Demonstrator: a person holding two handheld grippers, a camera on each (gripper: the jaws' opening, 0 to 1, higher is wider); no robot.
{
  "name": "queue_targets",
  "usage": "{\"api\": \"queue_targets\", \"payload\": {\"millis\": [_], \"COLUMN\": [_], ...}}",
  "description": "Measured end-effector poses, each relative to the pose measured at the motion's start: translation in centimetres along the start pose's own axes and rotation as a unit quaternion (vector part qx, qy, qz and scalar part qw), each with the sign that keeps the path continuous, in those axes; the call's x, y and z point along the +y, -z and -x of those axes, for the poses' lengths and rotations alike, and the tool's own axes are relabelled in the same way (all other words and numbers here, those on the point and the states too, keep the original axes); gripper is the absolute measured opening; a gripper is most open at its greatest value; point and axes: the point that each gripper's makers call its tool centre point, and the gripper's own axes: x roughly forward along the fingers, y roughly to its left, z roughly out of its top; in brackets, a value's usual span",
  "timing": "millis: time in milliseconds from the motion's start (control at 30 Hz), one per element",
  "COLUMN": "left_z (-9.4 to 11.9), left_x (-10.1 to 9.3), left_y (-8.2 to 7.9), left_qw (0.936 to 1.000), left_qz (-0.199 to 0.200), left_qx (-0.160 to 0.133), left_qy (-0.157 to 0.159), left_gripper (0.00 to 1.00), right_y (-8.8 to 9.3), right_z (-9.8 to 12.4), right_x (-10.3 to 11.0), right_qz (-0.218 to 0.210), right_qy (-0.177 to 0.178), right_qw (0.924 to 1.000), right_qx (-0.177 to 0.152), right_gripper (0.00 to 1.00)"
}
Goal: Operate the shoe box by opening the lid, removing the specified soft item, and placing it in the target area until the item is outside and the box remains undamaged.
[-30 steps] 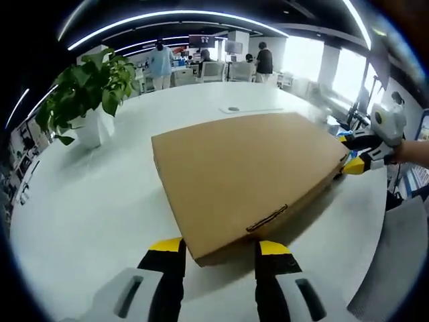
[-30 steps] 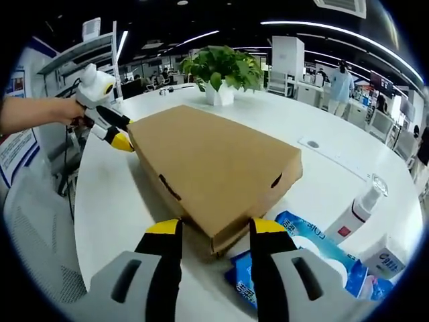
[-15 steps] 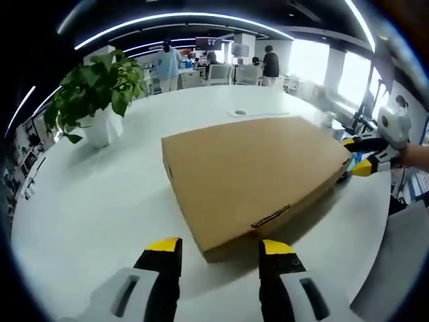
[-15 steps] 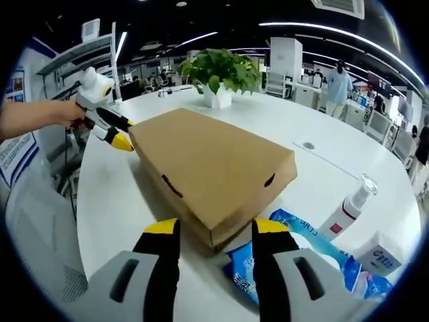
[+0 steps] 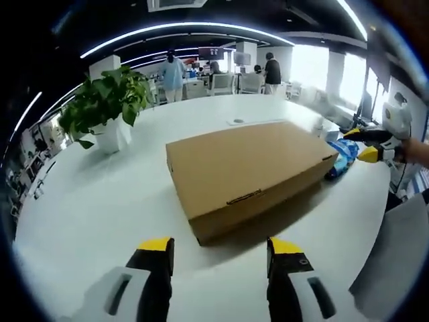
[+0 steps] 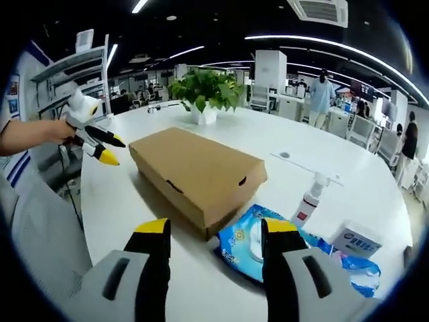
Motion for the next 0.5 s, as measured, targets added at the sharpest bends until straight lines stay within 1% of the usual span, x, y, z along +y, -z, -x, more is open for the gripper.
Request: {"api": "queue_targets", "payload": {"millis": [100, 133, 333, 400, 500], "left_z": [0.5, 0.7, 2.0, 2.5, 3.2], "left_x": [-0.7, -0.9, -2.4, -3.2, -4.2], "left_y": [0.0, 0.0, -1.2, -1.6, -1.9], "left_qw": [1.0, 0.9999, 0.9986, 0.9977, 0.9968], "left_qz": [0.0, 0.0, -0.001, -0.005, -0.014], "left_qx": [-0.009, -0.012, -0.053, -0.067, -0.079], "left_qy": [-0.001, 0.0, 0.0, 0.002, 0.004], "left_gripper": [0.59, 0.6, 0.65, 0.68, 0.73], "right_y": [0.6, 0.7, 2.2, 2.4, 2.8], "right_z": [2.0, 2.2, 5.4, 6.5, 7.9], "right_x": [-0.9, -1.0, -2.8, -3.2, -4.0], "right_qz": [-0.003, -0.005, -0.008, -0.005, -0.009], "right_qy": [0.021, 0.024, 0.063, 0.075, 0.093], "right_qw": [0.9998, 0.9997, 0.998, 0.9972, 0.9956], "right_qx": [-0.002, -0.003, 0.001, -0.001, -0.005], "right_gripper": [0.54, 0.54, 0.6, 0.63, 0.66]}}
